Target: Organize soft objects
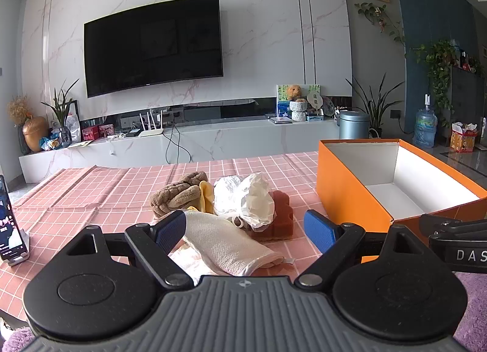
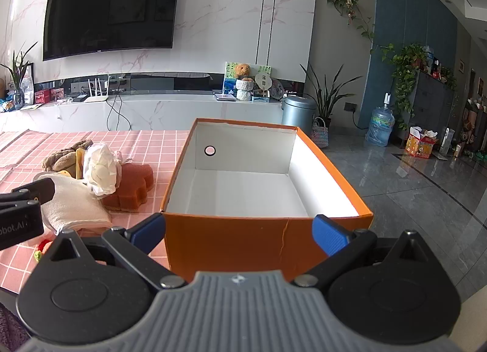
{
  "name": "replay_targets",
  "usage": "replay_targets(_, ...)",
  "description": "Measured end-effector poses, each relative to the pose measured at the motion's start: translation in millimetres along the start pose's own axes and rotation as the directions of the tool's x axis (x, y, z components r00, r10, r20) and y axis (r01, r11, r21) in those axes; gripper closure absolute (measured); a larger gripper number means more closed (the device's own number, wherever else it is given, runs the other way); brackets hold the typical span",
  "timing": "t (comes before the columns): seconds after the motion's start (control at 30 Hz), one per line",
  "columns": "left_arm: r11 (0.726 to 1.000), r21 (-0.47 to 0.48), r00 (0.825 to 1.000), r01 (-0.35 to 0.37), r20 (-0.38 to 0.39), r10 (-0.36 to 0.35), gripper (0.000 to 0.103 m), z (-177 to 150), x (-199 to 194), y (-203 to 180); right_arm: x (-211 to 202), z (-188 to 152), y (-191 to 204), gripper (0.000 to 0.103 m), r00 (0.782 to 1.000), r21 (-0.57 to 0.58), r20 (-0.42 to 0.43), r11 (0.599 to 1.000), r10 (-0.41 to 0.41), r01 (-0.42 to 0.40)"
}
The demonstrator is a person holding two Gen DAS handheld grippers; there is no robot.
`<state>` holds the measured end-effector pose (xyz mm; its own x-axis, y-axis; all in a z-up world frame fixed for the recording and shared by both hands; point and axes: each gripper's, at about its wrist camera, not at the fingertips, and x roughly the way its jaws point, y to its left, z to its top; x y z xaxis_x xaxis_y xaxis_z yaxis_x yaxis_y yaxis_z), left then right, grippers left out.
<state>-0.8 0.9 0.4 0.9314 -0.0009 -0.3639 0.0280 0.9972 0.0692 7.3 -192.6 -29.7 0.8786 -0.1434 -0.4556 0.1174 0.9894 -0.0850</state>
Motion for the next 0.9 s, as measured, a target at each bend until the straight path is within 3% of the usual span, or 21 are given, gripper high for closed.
replay_targets(0.9, 1.0, 0.003, 1.0, 0.004, -0.006, -0.004, 0.001, -2.7, -0.1, -3.4, 3.0, -5.2, 1.2, 0.002, 1.0, -0.002, -0.02, 1.0, -0.002, 0.002)
